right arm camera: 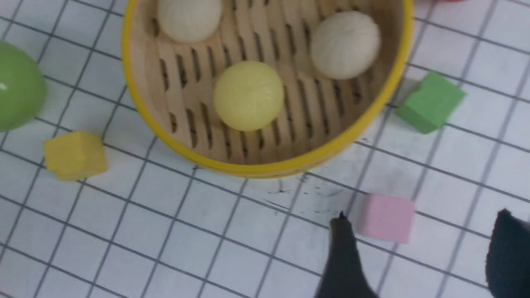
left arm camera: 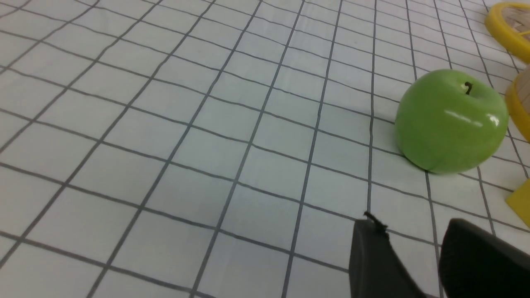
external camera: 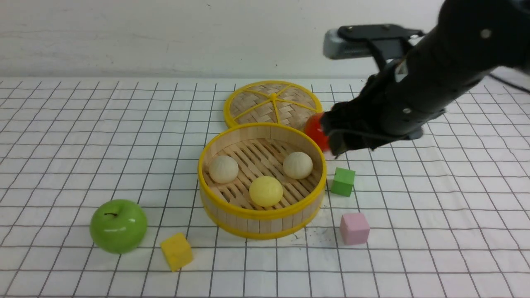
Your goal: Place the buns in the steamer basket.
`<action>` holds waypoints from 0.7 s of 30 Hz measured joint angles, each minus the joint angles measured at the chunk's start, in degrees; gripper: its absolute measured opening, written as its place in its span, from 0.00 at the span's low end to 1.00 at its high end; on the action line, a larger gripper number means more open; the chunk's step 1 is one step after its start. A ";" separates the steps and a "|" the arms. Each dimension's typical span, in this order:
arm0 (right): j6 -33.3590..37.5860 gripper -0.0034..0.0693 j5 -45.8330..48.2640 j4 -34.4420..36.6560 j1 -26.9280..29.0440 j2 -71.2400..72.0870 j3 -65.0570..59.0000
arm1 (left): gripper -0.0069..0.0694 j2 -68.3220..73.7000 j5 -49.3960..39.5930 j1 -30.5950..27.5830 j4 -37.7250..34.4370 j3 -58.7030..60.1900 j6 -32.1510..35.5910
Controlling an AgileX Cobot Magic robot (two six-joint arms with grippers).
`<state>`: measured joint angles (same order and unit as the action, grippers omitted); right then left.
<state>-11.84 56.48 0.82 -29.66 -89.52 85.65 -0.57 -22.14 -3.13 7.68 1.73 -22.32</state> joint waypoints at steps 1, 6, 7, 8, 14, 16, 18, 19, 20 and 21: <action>-0.58 0.59 0.33 -1.45 0.00 1.97 -0.52 | 0.40 0.00 0.00 0.00 0.00 0.00 0.00; -2.76 0.32 -2.19 -3.56 0.00 12.34 -7.38 | 0.40 0.00 0.00 0.00 0.00 0.00 0.00; -3.46 0.25 -3.48 -3.73 0.00 14.75 -9.82 | 0.40 0.00 0.00 0.00 0.00 0.00 0.00; -4.22 0.15 -5.39 -3.85 0.00 17.70 -13.67 | 0.40 0.00 0.00 0.00 0.00 0.00 0.00; -8.08 0.02 -12.96 -3.98 0.00 30.68 -29.76 | 0.40 0.00 0.00 0.00 0.00 0.00 0.00; -8.54 0.02 -15.46 -4.16 0.00 36.92 -36.99 | 0.40 0.00 0.00 0.00 0.00 0.00 0.00; -8.54 0.02 -16.35 -4.16 0.00 40.15 -39.76 | 0.40 0.00 0.00 0.00 0.00 0.00 0.00; -8.54 0.02 -17.28 -4.16 0.00 44.11 -43.80 | 0.40 0.00 0.00 0.00 0.00 0.00 0.00; -8.54 0.02 -17.84 -4.16 0.00 47.02 -46.01 | 0.40 0.00 0.00 0.00 0.00 0.00 0.00; -8.54 0.02 -17.94 -4.16 0.00 49.37 -47.57 | 0.40 0.00 0.00 0.00 0.00 0.00 0.00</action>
<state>-20.38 38.54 -3.34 -29.66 -40.15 38.08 -0.57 -22.14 -3.13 7.68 1.73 -22.32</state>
